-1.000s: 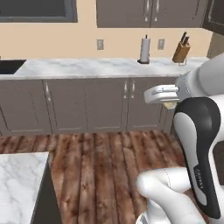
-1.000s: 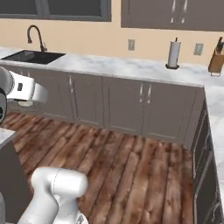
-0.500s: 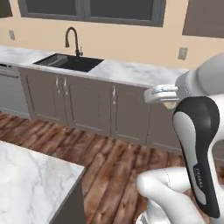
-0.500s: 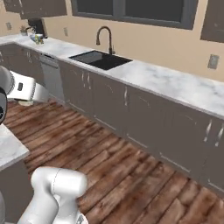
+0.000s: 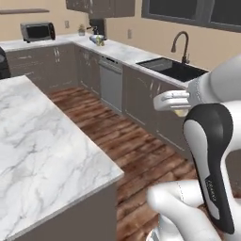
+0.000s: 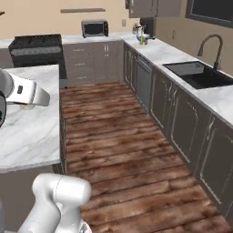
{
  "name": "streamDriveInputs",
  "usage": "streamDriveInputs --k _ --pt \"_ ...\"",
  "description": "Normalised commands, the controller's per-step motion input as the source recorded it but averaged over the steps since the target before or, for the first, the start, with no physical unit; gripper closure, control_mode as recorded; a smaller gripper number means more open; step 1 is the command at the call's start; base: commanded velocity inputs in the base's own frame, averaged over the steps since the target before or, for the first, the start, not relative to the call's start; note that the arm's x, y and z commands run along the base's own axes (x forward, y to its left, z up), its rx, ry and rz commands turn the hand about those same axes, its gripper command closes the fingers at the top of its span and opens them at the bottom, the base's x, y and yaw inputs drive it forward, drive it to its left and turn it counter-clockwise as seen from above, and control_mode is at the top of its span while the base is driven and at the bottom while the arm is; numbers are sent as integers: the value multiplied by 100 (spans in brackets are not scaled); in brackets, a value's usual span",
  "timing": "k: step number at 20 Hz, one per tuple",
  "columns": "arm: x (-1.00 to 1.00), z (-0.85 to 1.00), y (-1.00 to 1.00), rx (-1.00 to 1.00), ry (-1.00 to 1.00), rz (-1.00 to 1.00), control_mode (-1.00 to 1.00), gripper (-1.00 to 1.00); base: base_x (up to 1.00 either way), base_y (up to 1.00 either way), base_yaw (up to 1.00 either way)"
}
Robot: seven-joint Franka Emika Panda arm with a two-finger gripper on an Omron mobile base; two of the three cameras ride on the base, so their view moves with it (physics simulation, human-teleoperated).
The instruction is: Retrieve the bottle and the shaker from the cabinet and place them next to the mixing bowl on the counter. Then add garlic from the fridge to the mixing bowl.
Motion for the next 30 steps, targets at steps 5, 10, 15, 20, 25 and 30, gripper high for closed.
streamDriveInputs --k 5,10,15,20,25,30 --pt "0 0 0 0 0 0 100 100 17 -94 47" --pt "0 0 0 0 0 0 100 100 0 -100 8" --pt "0 0 0 0 0 0 100 100 53 -78 10" --pt "0 0 0 0 0 0 100 100 100 -18 20" --pt "0 0 0 0 0 0 100 100 100 -19 14" --pt "0 0 0 0 0 0 100 100 100 -6 6"
